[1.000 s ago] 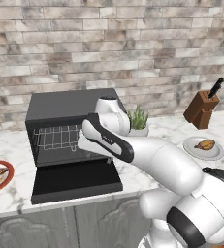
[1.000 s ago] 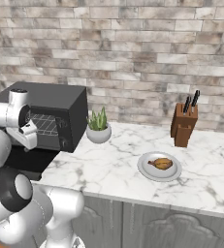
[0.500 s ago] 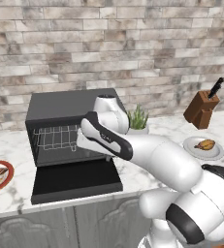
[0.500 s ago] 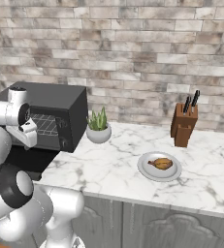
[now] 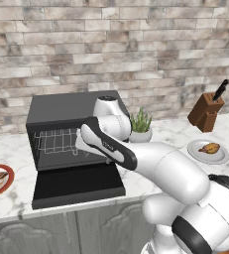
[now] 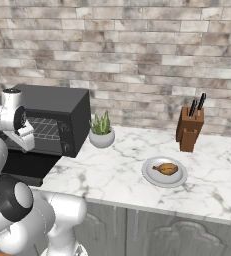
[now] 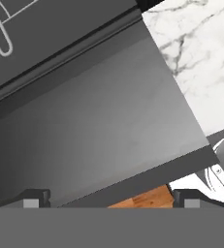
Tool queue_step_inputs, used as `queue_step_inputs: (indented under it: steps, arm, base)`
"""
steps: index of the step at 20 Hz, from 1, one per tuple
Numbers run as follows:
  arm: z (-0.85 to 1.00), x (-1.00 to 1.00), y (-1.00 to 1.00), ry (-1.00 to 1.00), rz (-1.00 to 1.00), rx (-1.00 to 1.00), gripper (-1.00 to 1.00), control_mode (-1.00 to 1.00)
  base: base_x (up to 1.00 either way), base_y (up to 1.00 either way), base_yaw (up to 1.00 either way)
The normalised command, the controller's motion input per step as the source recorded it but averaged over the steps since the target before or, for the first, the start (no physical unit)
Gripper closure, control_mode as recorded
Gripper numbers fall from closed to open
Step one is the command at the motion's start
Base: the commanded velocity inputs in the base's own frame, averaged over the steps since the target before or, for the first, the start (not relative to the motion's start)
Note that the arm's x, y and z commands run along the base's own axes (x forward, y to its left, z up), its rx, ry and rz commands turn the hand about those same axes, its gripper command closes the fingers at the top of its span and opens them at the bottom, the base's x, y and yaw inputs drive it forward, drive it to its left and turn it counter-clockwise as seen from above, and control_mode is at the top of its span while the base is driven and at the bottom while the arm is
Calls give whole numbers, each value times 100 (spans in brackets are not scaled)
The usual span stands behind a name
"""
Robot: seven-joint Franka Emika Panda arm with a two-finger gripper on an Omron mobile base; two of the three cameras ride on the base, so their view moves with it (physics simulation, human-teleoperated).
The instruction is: Open the toaster oven door. Place the baguette on the bottom rack in the toaster oven and place the chicken drumstick on the top rack.
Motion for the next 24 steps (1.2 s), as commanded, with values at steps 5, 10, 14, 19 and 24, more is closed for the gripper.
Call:
queue_step_inputs:
  steps: [5, 10, 14, 19, 24]
  arm:
    - [6, 1, 11, -3, 0, -1, -100, -100]
    - [2, 0, 11, -14, 8, -22, -100, -100]
    - [0, -2, 12, -31, 12, -34, -100, -100]
    - [7, 0, 15, -31, 8, -29, -100, -100]
    - [9, 0, 4, -35, 3, -10, -100, -100]
  base:
    - [0, 0, 0]
    - [0, 0, 0]
    - [0, 0, 0]
    - [0, 0, 0]
    - [0, 0, 0]
